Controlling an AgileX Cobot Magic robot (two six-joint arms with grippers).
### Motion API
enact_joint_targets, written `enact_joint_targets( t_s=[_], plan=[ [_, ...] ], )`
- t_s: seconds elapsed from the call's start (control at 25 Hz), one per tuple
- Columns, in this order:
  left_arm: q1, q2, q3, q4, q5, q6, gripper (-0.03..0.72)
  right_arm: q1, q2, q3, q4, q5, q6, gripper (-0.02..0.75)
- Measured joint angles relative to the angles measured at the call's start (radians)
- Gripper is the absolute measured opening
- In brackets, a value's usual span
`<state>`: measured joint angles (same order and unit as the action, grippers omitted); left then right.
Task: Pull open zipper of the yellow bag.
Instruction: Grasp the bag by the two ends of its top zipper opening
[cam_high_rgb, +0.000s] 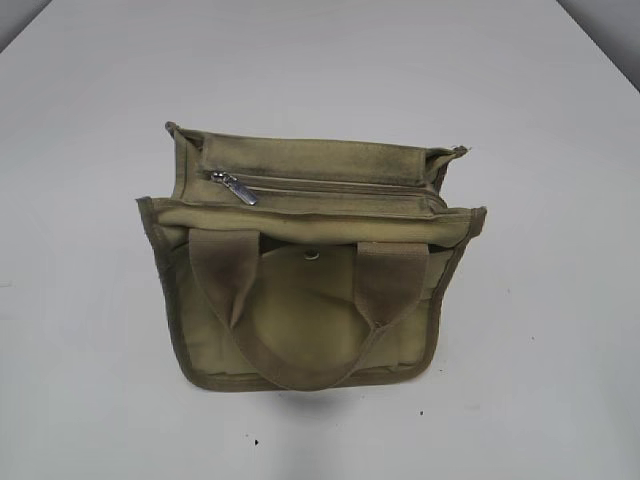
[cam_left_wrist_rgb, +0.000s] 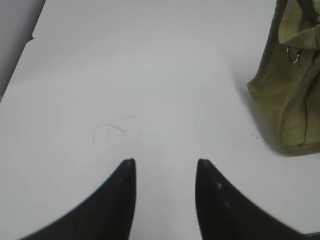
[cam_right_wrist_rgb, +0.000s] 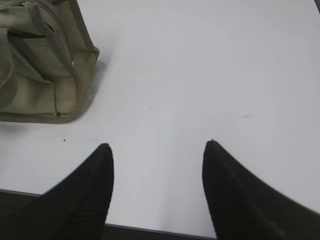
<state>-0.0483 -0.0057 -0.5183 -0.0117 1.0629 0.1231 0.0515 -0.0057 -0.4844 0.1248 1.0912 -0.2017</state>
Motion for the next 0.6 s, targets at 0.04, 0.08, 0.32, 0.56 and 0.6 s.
enact_joint_targets(
  t_s=[0.04,0.08,0.32,0.56,0.6],
  plan=[
    [0.000,0.000,0.000,0.000,0.000,0.000,0.312,0.000,0.000,0.000,0.000,0.000,0.000,0.445],
    [0.000,0.000,0.000,0.000,0.000,0.000,0.312,0.000,0.000,0.000,0.000,0.000,0.000,0.445],
    [0.000,0.000,0.000,0.000,0.000,0.000,0.312,0.000,0.000,0.000,0.000,0.000,0.000,0.445],
    [0.000,0.000,0.000,0.000,0.000,0.000,0.312,0.000,0.000,0.000,0.000,0.000,0.000,0.445],
    [0.000,0.000,0.000,0.000,0.000,0.000,0.312,0.000,0.000,0.000,0.000,0.000,0.000,0.445]
  ],
)
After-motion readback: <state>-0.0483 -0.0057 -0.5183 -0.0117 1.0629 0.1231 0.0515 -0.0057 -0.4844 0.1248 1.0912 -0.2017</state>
